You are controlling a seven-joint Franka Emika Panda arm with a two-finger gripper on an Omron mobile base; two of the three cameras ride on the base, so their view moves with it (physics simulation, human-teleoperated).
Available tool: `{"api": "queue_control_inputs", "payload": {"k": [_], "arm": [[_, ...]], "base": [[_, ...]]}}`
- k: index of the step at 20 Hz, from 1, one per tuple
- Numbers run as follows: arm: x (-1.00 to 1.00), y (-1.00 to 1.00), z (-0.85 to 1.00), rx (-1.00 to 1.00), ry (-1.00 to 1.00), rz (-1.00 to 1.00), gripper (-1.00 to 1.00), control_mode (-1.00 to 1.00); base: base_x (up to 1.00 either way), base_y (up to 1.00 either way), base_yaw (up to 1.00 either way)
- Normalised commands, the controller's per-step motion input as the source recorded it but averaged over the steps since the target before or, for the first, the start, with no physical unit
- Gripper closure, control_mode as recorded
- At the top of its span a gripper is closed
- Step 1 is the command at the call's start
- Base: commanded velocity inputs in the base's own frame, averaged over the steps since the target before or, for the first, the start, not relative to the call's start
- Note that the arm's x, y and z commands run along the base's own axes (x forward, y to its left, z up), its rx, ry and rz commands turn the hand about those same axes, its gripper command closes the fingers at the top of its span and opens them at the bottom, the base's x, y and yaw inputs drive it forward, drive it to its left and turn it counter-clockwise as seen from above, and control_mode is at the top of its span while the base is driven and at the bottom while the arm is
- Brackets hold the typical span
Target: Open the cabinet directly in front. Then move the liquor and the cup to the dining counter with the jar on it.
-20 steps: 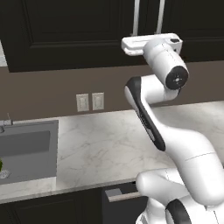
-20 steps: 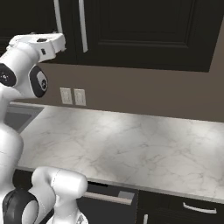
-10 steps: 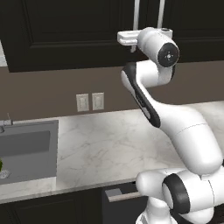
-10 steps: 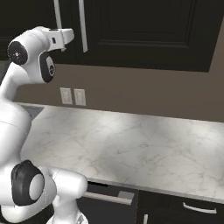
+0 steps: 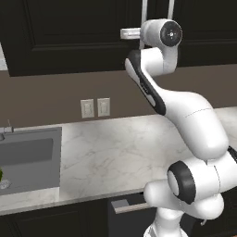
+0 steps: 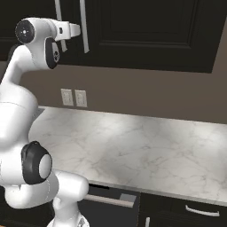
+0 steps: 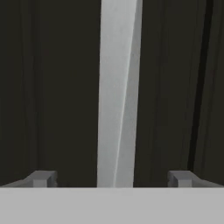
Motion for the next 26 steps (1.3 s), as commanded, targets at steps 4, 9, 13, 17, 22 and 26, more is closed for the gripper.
{"api": "queue_control_inputs", "payload": {"k": [4, 9, 13, 17, 22, 26], "arm": [[1.00, -0.06, -0.08, 0.03, 0.19, 0.00, -1.00, -1.00], [0.34, -0.01, -0.03, 0.00, 0.02, 0.00, 1.00, -1.00], [0.00, 0.00, 0.00, 0.00, 0.00, 0.00, 1.00, -1.00], [-0.02, 0.00, 0.00, 0.00, -0.01, 0.00, 1.00, -1.00], [-0.27, 0.06, -0.02, -0.01, -0.12, 0.00, 1.00, -1.00], [-0.72, 0.51, 0.03, -0.02, -0.27, -0.01, 1.00, -1.00]], "base": [[0.00, 0.00, 0.00], [0.00, 0.00, 0.00], [0.00, 0.00, 0.00], [0.00, 0.00, 0.00], [0.00, 0.00, 0.00], [0.00, 0.00, 0.00]]}}
